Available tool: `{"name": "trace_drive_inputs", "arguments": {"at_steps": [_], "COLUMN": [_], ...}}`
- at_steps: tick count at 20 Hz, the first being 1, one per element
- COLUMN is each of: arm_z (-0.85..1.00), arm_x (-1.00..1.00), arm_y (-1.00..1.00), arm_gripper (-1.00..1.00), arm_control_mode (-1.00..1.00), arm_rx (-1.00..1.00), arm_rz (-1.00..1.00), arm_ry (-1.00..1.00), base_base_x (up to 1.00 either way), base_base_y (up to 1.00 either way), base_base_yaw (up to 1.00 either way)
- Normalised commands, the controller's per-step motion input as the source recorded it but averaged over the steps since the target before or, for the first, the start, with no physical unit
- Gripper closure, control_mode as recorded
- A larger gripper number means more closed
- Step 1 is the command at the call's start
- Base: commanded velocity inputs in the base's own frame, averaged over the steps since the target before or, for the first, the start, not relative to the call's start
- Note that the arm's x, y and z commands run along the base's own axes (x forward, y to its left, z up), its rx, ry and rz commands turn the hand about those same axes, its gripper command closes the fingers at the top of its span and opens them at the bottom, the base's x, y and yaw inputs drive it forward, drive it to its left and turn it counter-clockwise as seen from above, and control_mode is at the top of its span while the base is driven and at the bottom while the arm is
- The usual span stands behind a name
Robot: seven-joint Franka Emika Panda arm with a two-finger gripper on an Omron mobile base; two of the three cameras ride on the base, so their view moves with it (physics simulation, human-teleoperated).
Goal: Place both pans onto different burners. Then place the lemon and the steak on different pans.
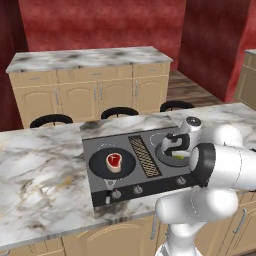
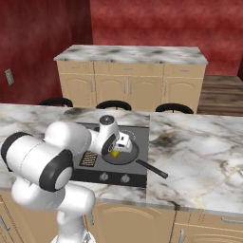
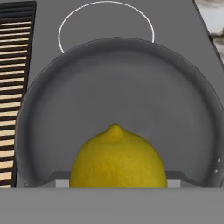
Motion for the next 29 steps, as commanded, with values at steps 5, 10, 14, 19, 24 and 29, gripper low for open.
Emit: {"name": "trace_drive_inputs", "arguments": {"at_steps": [5, 10, 14, 19, 24, 29], "arm_z": [-0.25, -0.25, -0.24, -0.25, -0.11, 0.05], "arm_x": [0.08, 0.13, 0.13, 0.12, 0.0, 0.0], "arm_y": [0.0, 0.0, -0.01, 0.0, 0.0, 0.0], "arm_gripper": [1.0, 1.0, 1.0, 1.0, -1.0, -1.0], "arm_control_mode": [-1.0, -1.0, -1.0, -1.0, -1.0, -1.0], "arm_rx": [0.0, 0.0, 0.0, 0.0, 0.0, 0.02], "arm_rz": [0.0, 0.0, 0.0, 0.0, 0.0, 0.0], "arm_ry": [0.0, 0.0, 0.0, 0.0, 0.0, 0.0], "base_base_x": [0.0, 0.0, 0.0, 0.0, 0.0, 0.0], "base_base_y": [0.0, 0.0, 0.0, 0.0, 0.0, 0.0], "base_base_yaw": [0.0, 0.0, 0.0, 0.0, 0.0, 0.0]}}
